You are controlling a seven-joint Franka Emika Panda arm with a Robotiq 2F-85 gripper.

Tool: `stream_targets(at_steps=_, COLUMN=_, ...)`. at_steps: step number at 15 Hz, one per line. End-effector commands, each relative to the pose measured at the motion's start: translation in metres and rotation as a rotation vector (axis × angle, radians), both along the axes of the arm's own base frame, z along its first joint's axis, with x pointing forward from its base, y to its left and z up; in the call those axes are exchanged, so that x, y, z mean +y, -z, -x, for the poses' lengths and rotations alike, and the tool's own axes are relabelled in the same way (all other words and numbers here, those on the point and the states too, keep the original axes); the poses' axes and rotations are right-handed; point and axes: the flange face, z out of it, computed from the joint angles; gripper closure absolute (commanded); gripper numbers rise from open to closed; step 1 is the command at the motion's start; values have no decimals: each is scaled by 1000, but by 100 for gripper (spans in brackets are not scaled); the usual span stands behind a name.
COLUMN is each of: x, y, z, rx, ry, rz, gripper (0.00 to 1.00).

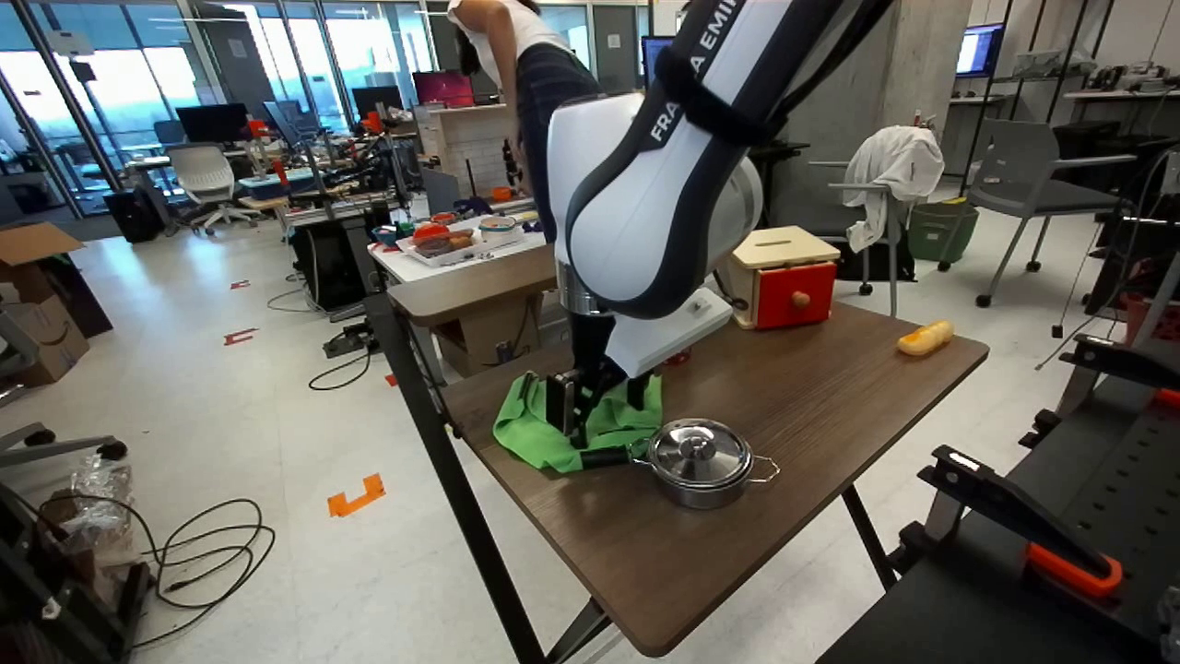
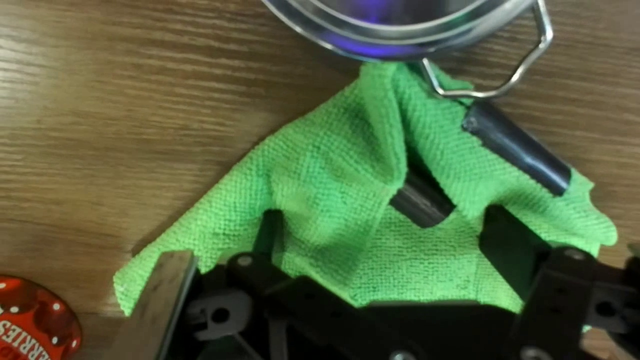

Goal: Move the green towel to the right.

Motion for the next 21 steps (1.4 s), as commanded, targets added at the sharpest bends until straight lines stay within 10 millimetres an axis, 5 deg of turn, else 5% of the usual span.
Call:
stream_targets(at_steps=1, x=-12, y=2, z=5, rx=38, ry=-21, rz=23, gripper=0)
stream_targets(at_steps=7, x=-41, y=-4, z=17, rx=58, ry=-44, rz=58, gripper=0)
stream_targets(at_steps=21, x=-148, y=-2, z=50, rx=138, ry=19, rz=141, gripper=0)
